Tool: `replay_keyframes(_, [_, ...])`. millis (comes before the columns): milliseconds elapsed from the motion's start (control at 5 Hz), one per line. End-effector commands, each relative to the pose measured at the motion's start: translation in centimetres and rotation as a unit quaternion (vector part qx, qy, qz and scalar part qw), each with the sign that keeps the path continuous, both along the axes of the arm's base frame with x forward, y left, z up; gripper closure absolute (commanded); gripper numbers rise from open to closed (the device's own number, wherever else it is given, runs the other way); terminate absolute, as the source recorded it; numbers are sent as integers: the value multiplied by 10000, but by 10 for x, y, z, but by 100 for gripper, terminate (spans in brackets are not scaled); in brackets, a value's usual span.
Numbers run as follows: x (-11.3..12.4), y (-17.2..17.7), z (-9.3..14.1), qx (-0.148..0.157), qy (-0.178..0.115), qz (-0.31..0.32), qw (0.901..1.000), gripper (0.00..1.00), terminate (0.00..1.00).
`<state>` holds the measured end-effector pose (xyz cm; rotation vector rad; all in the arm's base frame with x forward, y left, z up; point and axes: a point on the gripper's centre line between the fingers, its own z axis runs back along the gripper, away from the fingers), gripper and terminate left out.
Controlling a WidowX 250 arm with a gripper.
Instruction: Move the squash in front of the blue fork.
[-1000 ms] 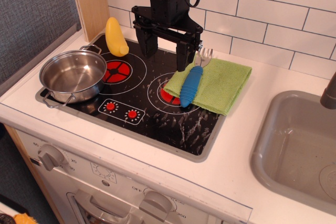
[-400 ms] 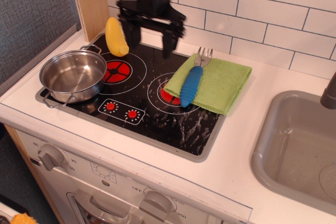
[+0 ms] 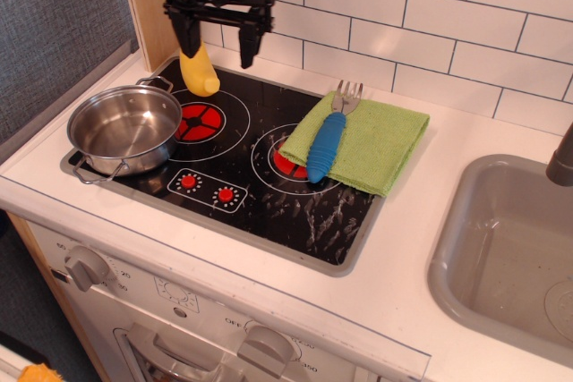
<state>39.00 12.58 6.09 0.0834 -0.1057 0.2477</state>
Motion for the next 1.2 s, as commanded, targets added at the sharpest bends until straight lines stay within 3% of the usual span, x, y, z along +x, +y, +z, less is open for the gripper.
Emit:
replay_keyframes(0, [10,34,-14,206,164,466,9986,0,0])
replay_keyframes(200, [7,48,-30,218,373,640,9970,0,0])
replay_keyframes(400, [5,51,-37,189,405,676,9967,100,0])
replay_keyframes(600, [8,43,-27,74,273,511,9983,100,0])
replay_keyframes(800, [13,7,9,-126,-302,-105,9994,100,0])
replay_keyframes(1000, [2,-44,52,-9,-841,-866,9927,100,0])
